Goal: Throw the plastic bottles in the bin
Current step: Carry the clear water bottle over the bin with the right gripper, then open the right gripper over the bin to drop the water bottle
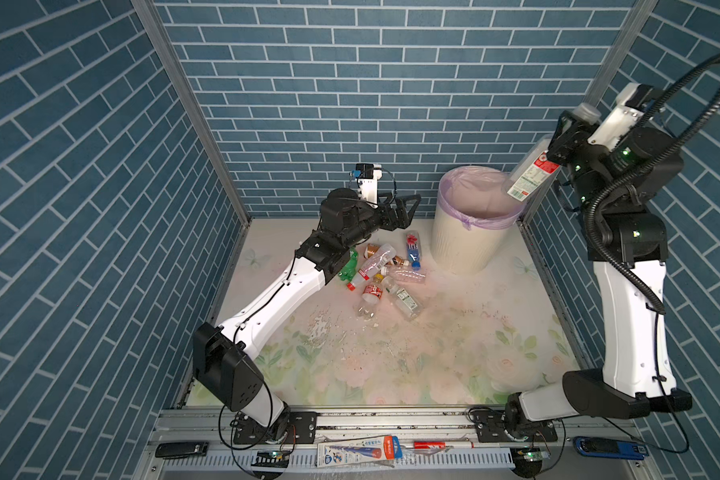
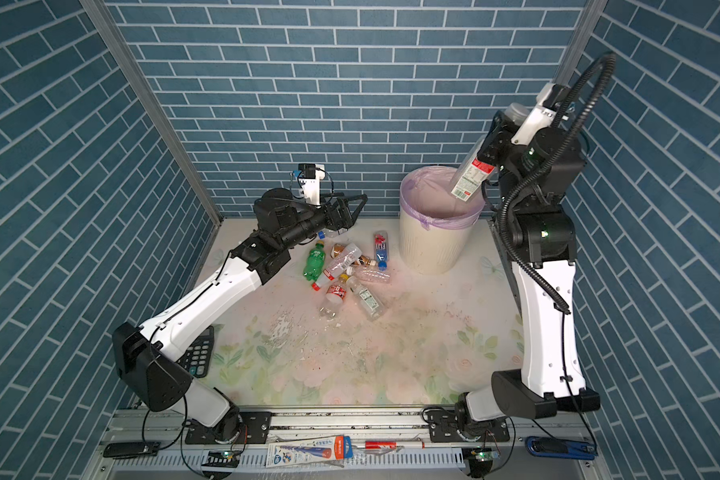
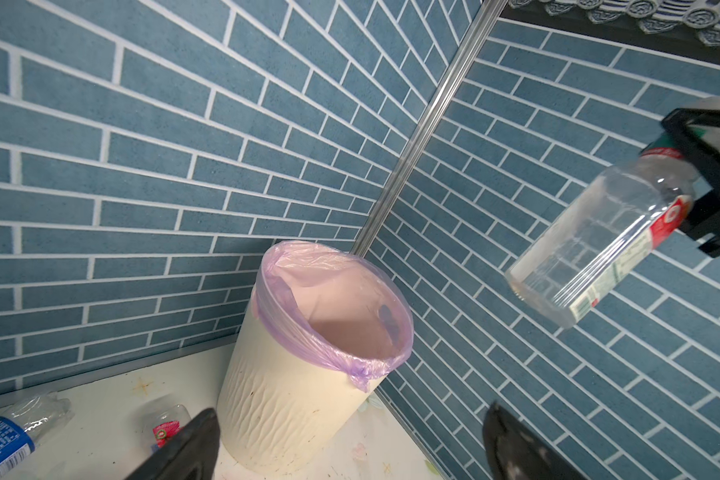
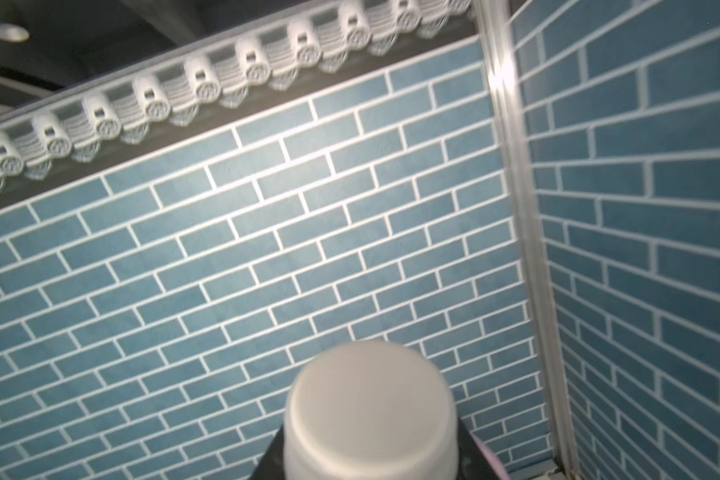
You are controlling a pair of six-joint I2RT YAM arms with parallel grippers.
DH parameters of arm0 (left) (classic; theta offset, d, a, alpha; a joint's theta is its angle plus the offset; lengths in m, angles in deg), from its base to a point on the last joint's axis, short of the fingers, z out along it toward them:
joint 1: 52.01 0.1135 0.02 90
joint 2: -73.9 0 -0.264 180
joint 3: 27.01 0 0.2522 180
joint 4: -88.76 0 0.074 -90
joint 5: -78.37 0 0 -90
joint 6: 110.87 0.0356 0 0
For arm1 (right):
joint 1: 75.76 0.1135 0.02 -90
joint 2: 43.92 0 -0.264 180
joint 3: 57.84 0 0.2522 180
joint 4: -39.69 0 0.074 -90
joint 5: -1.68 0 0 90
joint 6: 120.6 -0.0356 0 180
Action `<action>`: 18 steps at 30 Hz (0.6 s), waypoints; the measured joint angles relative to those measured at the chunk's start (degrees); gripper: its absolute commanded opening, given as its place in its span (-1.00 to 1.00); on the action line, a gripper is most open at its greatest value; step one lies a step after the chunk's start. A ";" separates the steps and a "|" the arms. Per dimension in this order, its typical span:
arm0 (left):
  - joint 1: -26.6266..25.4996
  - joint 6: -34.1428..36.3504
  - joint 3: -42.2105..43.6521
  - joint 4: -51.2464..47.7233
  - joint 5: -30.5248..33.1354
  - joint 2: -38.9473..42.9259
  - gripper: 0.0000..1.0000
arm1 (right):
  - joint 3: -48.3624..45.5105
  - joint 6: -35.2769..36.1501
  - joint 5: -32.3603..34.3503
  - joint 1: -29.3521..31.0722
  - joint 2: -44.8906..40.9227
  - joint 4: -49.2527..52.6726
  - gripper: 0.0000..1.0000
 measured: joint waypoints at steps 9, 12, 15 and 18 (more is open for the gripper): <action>-0.07 -0.07 0.04 0.46 0.00 -0.02 0.99 | 4.07 1.16 2.58 -1.92 12.11 -5.60 -0.30; -0.07 -0.04 0.42 0.48 -0.02 -0.02 0.99 | 4.09 -0.28 0.15 -1.90 20.94 -1.68 0.59; -0.07 -0.04 1.25 0.33 -0.02 0.00 0.99 | 2.05 -1.05 -2.86 -1.90 26.27 3.02 0.89; -0.04 -0.07 1.90 0.00 -0.22 -0.04 0.99 | 0.48 -2.03 -4.61 -1.90 27.21 7.04 0.99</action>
